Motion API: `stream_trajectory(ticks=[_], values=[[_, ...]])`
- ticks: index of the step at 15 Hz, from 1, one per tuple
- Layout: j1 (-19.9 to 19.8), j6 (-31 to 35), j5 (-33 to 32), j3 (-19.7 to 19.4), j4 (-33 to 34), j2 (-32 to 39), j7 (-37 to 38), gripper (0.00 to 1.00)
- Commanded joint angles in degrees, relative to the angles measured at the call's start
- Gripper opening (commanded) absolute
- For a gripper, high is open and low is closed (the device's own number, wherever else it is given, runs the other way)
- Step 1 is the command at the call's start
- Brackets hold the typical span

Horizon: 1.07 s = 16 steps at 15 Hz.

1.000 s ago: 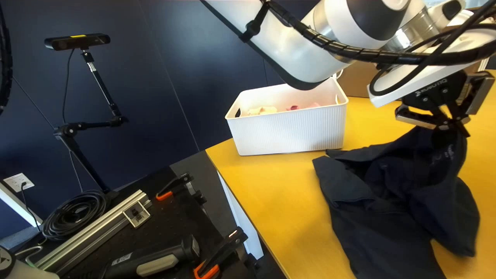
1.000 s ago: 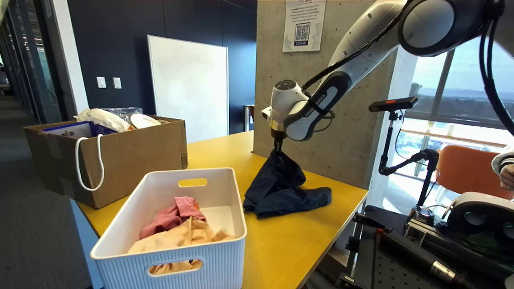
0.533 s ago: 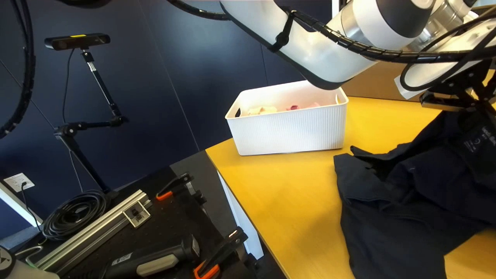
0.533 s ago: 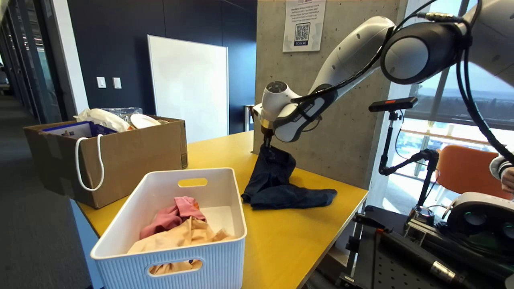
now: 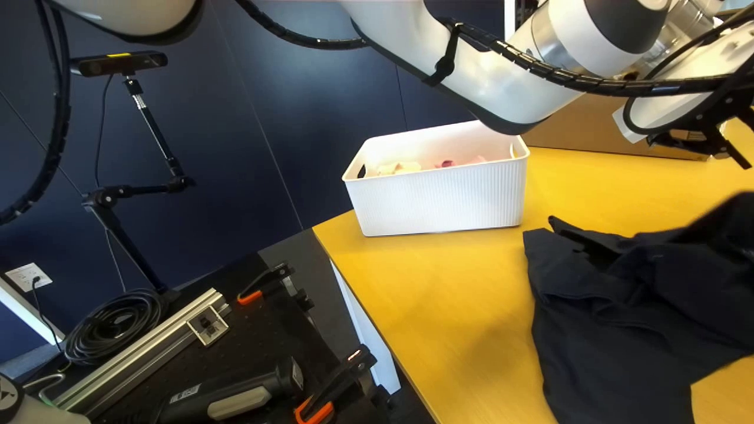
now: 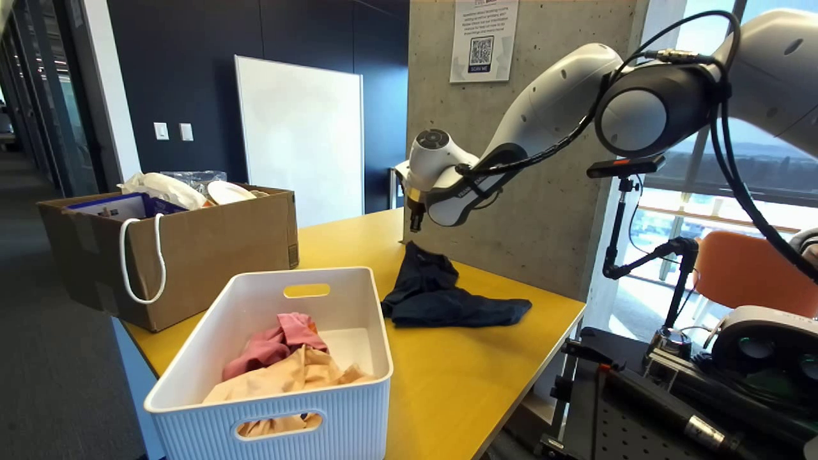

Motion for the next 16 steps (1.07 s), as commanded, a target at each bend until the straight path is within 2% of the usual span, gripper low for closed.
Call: stream_trajectory(ticks=[1,4,7,9,12,16], values=[[-1.03,-1.8,0.13,0.87,-4.52,-4.15,-1.13,0.58],[-0.73,-5.0,0.95,2.34,-13.05,-10.85,-2.79,0.79],[-1.49,-9.79,1.91,6.79,-21.34,-18.86,-6.77,0.99],[-1.68,-11.95,3.04,9.59,-26.8,-23.66,-8.69,1.0],[-1.76,-19.0,8.5,14.22,-31.81,-28.11,-8.77,1.0],[-2.09,-24.98,15.38,16.78,-40.87,-34.45,-6.32,1.0]])
